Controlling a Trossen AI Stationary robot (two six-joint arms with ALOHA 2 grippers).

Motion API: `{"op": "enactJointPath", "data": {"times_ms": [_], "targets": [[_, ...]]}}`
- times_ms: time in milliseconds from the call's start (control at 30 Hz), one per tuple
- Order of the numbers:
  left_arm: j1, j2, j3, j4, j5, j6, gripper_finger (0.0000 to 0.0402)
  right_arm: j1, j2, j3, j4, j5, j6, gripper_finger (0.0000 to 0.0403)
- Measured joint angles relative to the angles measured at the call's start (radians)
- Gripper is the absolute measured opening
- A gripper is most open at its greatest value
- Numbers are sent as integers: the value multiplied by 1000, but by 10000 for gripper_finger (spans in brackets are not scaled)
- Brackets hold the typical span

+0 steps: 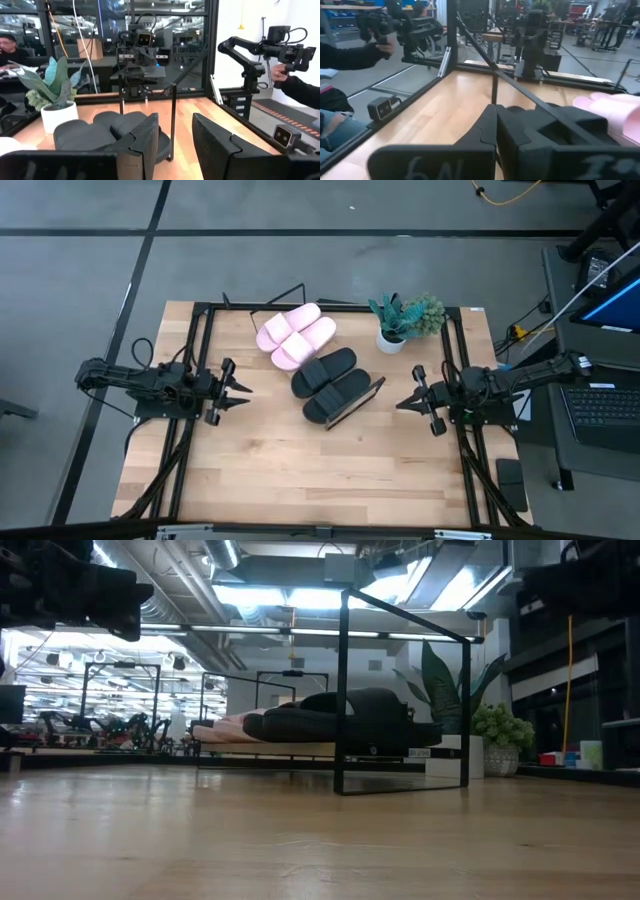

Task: Pick and place slides into the shelf
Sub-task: Return to Home Position

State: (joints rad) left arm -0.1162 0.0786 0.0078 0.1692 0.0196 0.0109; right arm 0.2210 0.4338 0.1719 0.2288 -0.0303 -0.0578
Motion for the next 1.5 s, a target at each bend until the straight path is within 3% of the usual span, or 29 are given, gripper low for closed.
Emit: {"op": "enactJointPath", "data": {"times_ms": [533, 767, 1100, 1300, 1500], "targets": [[0, 0, 0, -1, -1, -6, 111, -124, -285, -165, -32, -47, -29, 3], [0, 0, 0, 0, -70, 25, 111, -202, -293, -165, -72, -50, -83, 3], [0, 0, 0, -1, -70, 25, 111, -375, -293, -165, -141, -19, -88, 3], [0, 0, 0, -1, -70, 25, 111, -423, -287, -165, -178, -186, -66, 3], [0, 0, 0, -1, -70, 25, 111, -427, -283, -165, -174, -208, -34, 3]]}}
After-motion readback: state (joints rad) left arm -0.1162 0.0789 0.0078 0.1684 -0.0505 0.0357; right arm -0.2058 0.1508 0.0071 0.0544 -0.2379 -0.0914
